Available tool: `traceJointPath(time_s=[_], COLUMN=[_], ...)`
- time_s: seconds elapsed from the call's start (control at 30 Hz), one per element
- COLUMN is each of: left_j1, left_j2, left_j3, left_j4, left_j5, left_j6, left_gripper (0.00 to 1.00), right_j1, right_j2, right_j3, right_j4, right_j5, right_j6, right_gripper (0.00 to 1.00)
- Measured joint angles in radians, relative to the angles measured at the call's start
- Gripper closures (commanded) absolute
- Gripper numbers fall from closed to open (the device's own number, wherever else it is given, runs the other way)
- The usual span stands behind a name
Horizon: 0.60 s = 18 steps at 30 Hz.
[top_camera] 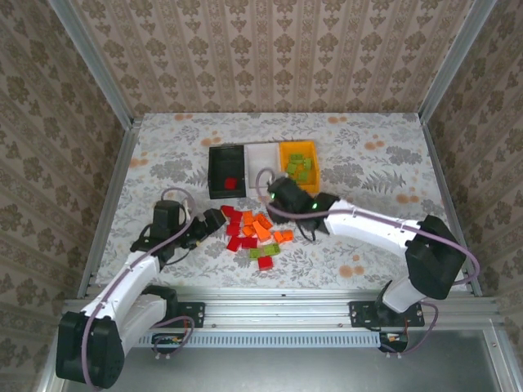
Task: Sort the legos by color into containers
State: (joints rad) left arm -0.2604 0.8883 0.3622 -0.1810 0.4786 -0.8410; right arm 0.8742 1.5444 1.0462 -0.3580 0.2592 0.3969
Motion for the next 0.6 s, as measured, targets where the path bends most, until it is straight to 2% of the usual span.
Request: traceJointPath(time_s=[0.07, 0.17, 0.37, 0.47, 0.6], left_j1=[-0.001, -0.009, -0.078, -0.107, -0.114], left_j2=[-0.003, -0.021, -0.046, -0.045, -0.045], left_j3=[-0.032, -0.053, -0.054, -0.054, -0.053], left_j4=[0.003, 0.006, 0.044, 0.051, 0.047], left_j5=[0.0, -0.004, -0.043, -0.059, -0.08], left_j6=[-0.008, -0.019, -0.031, -0.033, -0.034], left_gripper=[0.0, 0.0, 0.0, 0.0, 0.0], right_j1=[0.045, 0.089, 0.162, 0.209, 0.271], right_j2=[0.0, -0.002, -0.007, -0.016, -0.016], right_j3=[-0.055, -0.112, -0.146, -0.146, -0.143], right_j4=[-0.012, -0.009, -0.006, -0.008, -0.013], right_j5=[-0.005, -0.021, -0.027, -0.027, -0.027], right_j6=[0.049, 0.136, 0.254, 0.3, 0.359], right_gripper=[0.59, 0.47, 0.43, 0.38, 0.34])
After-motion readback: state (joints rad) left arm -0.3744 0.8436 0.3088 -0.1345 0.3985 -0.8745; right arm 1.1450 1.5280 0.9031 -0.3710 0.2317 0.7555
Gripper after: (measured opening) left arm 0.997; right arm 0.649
